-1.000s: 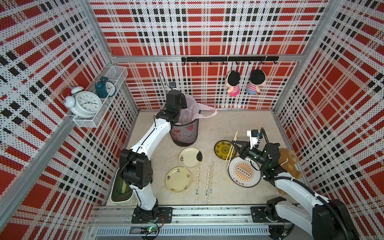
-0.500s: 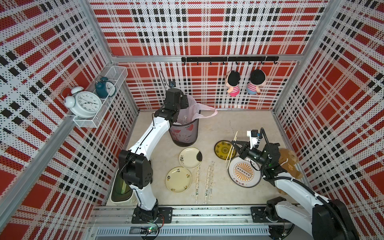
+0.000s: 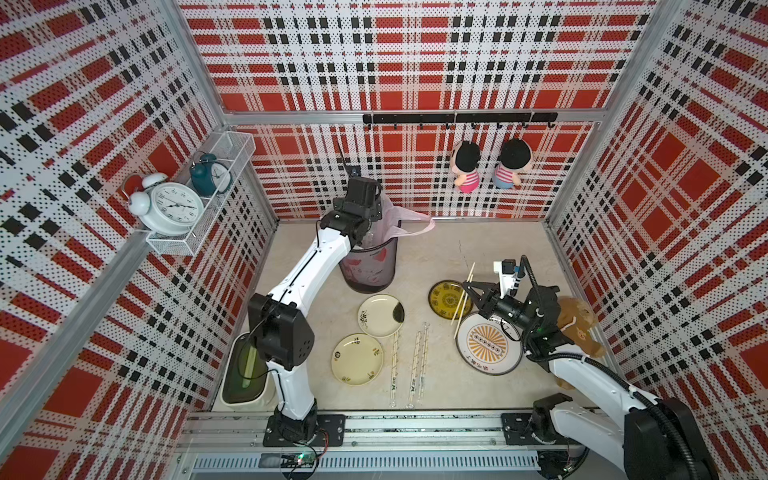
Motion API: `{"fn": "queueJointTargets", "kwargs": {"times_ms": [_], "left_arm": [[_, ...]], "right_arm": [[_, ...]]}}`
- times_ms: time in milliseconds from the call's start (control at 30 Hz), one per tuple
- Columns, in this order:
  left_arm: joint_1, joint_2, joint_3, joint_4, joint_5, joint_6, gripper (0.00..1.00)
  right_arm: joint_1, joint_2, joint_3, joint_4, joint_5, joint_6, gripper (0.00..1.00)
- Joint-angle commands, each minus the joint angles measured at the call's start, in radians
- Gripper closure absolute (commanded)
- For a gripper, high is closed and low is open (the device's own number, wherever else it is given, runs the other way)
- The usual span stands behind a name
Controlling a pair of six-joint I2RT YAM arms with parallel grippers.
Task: Remove the packaging of disposable chopsticks
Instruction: Place the packet bag in the trash bin, then place the disposable chopsticks on the plate.
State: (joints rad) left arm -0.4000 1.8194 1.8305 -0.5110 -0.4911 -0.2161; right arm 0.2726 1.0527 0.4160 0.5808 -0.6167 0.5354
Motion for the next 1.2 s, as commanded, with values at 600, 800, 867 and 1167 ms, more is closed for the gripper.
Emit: {"fn": "queueJointTargets", "kwargs": {"times_ms": [600, 800, 867, 1167], "left_arm": [[-0.576, -0.447, -0.807, 0.641, 0.165, -0.004, 0.02], [-0.646, -0.38, -0.908, 0.759, 0.272, 0.001, 0.01], [-0.648, -0.357, -0.94, 0.804, 0.306, -0.015, 0.02], [-0.738, -0.195, -0.955, 0.931, 0.388, -0.041, 0.06]], "right_arm": [[-0.002, -0.064, 0.095, -0.57, 0.188, 0.065, 1.0], [-0.041, -0.06, 0.158, -0.836, 0.203, 0.03, 1.0], [-0.042, -0.036, 0.208, -0.955, 0.228, -0.015, 1.0], [-0.083, 0.095, 0.35, -1.248, 0.336, -0.117, 1.0]]}}
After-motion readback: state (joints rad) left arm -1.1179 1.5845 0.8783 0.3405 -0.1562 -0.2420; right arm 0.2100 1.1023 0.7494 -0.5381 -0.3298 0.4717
